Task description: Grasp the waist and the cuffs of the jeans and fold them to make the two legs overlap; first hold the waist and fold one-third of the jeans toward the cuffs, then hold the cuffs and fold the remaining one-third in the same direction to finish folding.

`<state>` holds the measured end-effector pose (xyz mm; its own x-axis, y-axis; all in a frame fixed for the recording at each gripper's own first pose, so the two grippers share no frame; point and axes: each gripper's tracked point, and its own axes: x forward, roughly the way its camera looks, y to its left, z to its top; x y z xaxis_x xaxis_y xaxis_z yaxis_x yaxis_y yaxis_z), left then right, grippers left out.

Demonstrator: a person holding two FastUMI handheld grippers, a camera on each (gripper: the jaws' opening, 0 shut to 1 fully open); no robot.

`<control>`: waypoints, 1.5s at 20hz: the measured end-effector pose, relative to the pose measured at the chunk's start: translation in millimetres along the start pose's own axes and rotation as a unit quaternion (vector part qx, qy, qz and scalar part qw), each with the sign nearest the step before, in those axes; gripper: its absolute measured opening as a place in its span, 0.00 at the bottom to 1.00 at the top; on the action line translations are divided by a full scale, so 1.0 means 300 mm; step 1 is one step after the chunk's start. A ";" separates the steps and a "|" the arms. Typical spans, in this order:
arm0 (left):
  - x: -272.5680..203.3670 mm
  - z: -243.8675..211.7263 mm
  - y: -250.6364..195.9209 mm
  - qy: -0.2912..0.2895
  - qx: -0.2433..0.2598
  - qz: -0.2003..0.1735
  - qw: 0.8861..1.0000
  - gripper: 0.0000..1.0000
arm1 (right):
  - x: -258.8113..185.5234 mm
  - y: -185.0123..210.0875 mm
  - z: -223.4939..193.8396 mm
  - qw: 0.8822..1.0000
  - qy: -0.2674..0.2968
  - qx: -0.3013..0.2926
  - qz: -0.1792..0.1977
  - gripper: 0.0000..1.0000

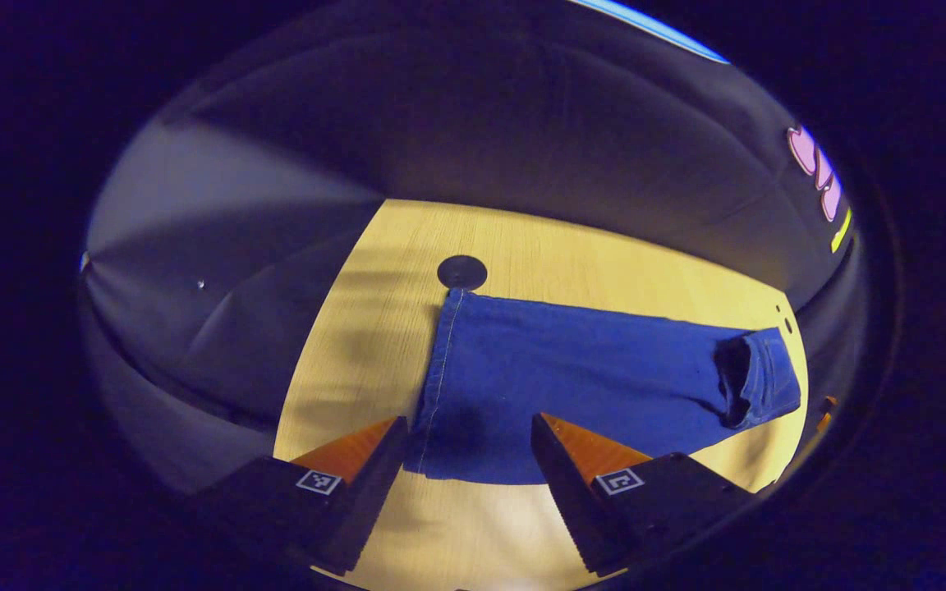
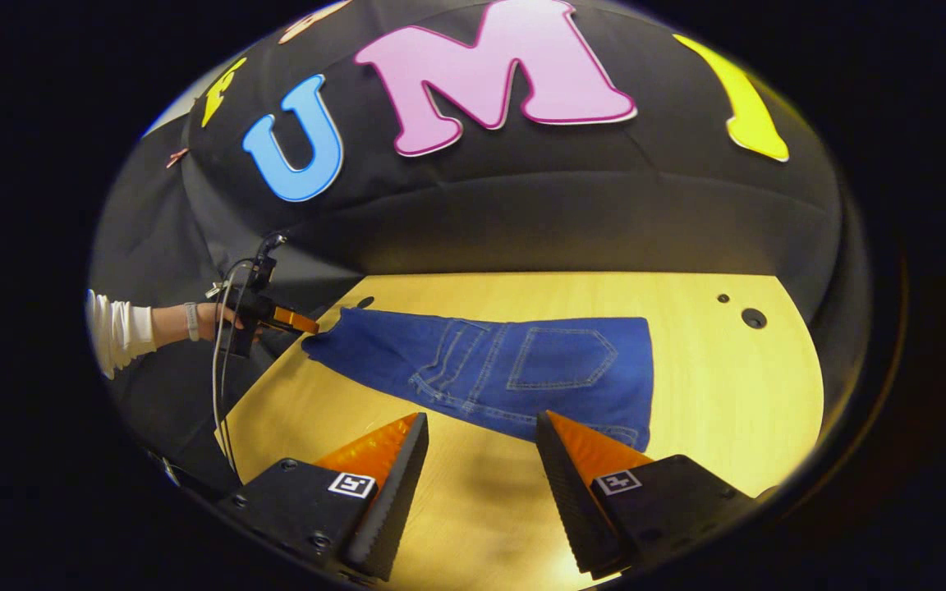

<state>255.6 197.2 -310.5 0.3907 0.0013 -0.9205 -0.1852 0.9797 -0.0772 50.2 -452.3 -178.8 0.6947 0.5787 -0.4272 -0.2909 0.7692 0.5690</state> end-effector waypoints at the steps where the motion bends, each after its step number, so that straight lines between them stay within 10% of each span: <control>1: 0.021 -0.010 0.007 0.029 0.002 0.008 1.000 0.96 | -0.001 -0.010 -0.009 1.000 0.004 0.001 -0.005 0.81; 9: 0.025 -0.014 -0.018 0.108 0.068 0.012 0.992 0.89 | -0.023 -0.036 -0.036 1.000 0.016 -0.003 -0.004 0.82; 15: 0.028 0.010 -0.076 0.091 0.070 -0.002 0.993 0.12 | -0.016 -0.006 -0.009 1.000 0.003 0.014 0.009 0.81; 22: -0.181 0.141 -0.277 -0.013 0.068 -0.089 0.994 0.06 | -0.062 0.001 0.031 1.000 -0.019 0.018 0.007 0.81; 30: -0.481 0.267 -0.860 -0.112 0.136 -0.217 0.960 0.06 | -0.165 0.017 0.081 0.998 -0.052 0.022 0.006 0.81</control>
<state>319.3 -39.8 -127.1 0.5674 -0.4057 -0.7166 0.2695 0.9138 -0.3040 30.4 -483.6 -137.8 0.7561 0.5556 -0.3459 -0.2728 0.7480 0.6051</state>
